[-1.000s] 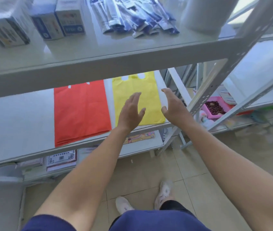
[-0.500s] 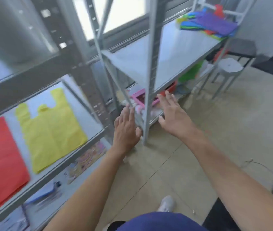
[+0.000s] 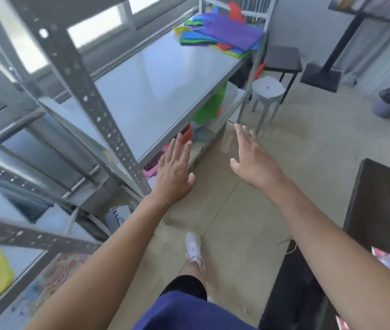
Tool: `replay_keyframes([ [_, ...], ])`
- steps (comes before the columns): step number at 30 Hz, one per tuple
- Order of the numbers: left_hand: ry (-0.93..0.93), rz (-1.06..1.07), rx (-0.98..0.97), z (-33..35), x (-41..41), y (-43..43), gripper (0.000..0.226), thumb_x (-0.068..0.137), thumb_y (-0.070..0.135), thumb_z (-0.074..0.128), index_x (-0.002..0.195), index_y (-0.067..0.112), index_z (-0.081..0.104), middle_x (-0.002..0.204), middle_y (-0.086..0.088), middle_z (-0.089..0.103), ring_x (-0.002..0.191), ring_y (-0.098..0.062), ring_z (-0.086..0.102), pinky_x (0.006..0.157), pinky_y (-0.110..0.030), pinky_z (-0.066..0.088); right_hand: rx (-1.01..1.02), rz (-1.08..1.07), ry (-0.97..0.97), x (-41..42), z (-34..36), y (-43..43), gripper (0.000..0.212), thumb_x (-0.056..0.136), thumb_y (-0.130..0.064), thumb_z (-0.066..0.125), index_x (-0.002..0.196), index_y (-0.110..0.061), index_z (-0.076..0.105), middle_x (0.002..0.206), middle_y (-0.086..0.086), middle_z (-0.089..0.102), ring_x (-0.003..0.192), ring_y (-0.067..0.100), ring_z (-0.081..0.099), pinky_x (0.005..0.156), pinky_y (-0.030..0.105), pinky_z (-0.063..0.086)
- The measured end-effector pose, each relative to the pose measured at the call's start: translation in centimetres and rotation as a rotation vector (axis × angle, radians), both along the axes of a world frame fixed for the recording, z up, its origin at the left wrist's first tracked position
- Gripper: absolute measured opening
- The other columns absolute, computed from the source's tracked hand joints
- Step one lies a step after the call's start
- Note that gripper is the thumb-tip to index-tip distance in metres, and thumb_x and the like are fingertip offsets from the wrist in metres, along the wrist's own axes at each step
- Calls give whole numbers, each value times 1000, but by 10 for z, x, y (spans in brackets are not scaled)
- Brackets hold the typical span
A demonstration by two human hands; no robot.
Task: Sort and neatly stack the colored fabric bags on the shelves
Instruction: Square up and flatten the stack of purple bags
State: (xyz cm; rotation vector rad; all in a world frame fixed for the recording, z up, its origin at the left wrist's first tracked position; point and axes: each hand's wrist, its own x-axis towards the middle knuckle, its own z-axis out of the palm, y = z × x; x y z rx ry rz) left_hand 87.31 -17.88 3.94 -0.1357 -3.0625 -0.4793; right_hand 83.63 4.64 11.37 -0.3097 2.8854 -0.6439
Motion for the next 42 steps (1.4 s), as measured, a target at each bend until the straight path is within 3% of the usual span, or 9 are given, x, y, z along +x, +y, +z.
replay_keyframes([
  [4,-48,-26,40,-17,-84,16,97,87,30,63,166,21,7,173,-2,-17,160,-22,-10,126,-50,19,31,21,4,-91,4,30,97,99,-14,58,164,-29,-12,175,3,-2,161,21,-1,127,44,24],
  [11,-69,-101,104,3,-259,72,95,89,33,60,165,22,4,173,-4,-15,160,-24,-7,125,-51,21,156,49,115,-249,20,59,93,99,-15,54,165,-24,-10,174,9,3,161,26,6,122,48,33],
  [20,-117,-47,102,10,-456,156,89,89,29,64,160,13,14,173,-11,-3,157,-33,17,119,-53,32,39,46,130,-440,5,143,92,94,-11,55,165,-21,-2,173,9,11,160,29,11,124,51,29],
  [24,-179,88,128,4,-519,184,89,90,25,64,161,10,12,173,-12,-4,153,-36,26,116,-50,31,-60,66,146,-534,6,182,100,89,-6,59,165,-28,-3,170,6,20,157,26,19,115,49,40],
  [28,-214,202,183,-9,-572,202,89,91,26,63,162,11,11,173,-9,-5,152,-36,29,118,-50,31,-86,134,133,-624,1,198,105,88,-5,61,164,-34,-6,174,2,7,159,25,18,113,50,43],
  [32,-189,276,258,-31,-633,210,88,91,19,60,164,11,12,174,-6,4,156,-28,22,121,-48,30,-124,155,127,-712,-13,193,106,88,-7,62,164,-36,-7,175,3,-3,155,31,26,97,47,52],
  [34,-140,323,303,-45,-667,212,82,91,14,60,162,9,21,171,-8,17,156,-26,24,122,-45,30,-49,179,100,-766,-28,190,103,87,-10,61,163,-35,-4,171,10,9,144,37,40,95,49,51],
  [37,-27,402,379,-65,-719,218,66,88,8,66,150,6,44,154,-12,45,141,-31,45,115,-47,40,7,159,46,-843,-41,188,93,86,-22,59,162,-31,7,147,15,37,127,41,50,105,56,44],
  [42,57,613,512,-88,-780,228,54,81,9,60,135,4,57,132,-13,60,121,-33,59,107,-47,47,-121,267,-11,-920,-46,166,66,91,-11,58,155,-15,39,131,7,57,119,25,57,96,30,40],
])
